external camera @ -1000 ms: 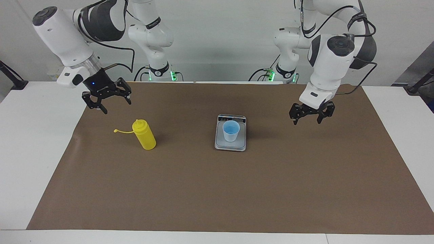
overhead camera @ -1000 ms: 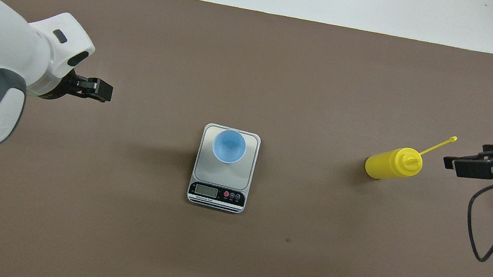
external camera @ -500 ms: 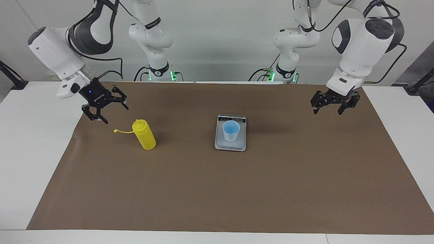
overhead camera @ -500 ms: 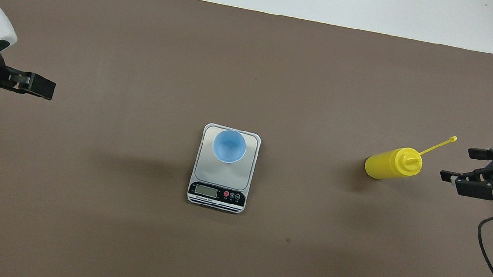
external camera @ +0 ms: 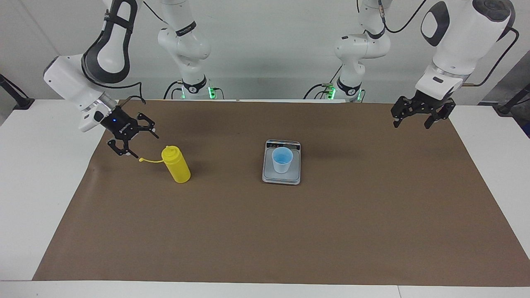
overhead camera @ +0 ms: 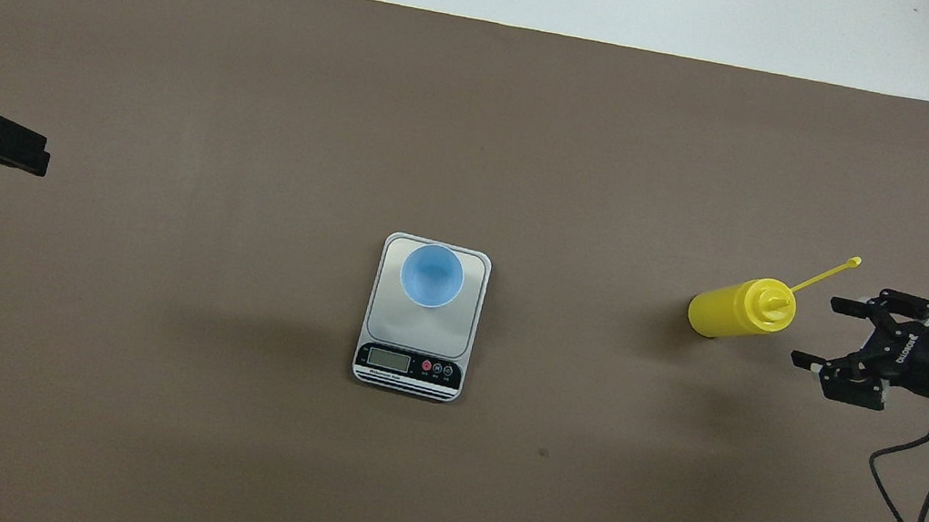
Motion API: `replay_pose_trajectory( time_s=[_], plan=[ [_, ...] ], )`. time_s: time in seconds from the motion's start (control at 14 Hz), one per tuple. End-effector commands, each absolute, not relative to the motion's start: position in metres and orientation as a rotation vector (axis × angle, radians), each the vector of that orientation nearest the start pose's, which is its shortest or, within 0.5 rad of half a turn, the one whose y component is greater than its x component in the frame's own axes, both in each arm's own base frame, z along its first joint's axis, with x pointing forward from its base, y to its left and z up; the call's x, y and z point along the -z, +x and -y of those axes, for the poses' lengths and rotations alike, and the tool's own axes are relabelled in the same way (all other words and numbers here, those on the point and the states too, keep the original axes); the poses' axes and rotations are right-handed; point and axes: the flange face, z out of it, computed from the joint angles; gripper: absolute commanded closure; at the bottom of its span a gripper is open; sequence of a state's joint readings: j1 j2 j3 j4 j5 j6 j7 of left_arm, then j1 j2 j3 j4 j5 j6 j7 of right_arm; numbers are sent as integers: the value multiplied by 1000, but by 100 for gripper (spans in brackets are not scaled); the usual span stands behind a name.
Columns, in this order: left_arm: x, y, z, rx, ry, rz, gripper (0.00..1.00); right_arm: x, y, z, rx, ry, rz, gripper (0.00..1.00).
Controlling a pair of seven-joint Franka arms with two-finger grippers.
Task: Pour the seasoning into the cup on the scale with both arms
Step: 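Reach the right gripper to the yellow bottle and grasp it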
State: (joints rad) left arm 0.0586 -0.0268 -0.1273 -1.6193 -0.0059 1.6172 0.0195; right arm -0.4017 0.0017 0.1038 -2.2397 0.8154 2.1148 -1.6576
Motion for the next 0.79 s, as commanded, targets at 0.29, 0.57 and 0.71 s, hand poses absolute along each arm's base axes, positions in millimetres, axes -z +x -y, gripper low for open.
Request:
replay_pose_trajectory(
  time_s=[0.29,0.57,0.71],
  plan=[
    [-617,543,51,1,-3143,-183,0,-304,498,109,834,-2241,1101,0],
    [-620,543,43,-3,-3143,-171,0,-274,504,85,921,-2156,1096,0],
    [-627,543,43,9,-3143,-171,0,-275,507,78,922,-2149,1100,0]
  ],
)
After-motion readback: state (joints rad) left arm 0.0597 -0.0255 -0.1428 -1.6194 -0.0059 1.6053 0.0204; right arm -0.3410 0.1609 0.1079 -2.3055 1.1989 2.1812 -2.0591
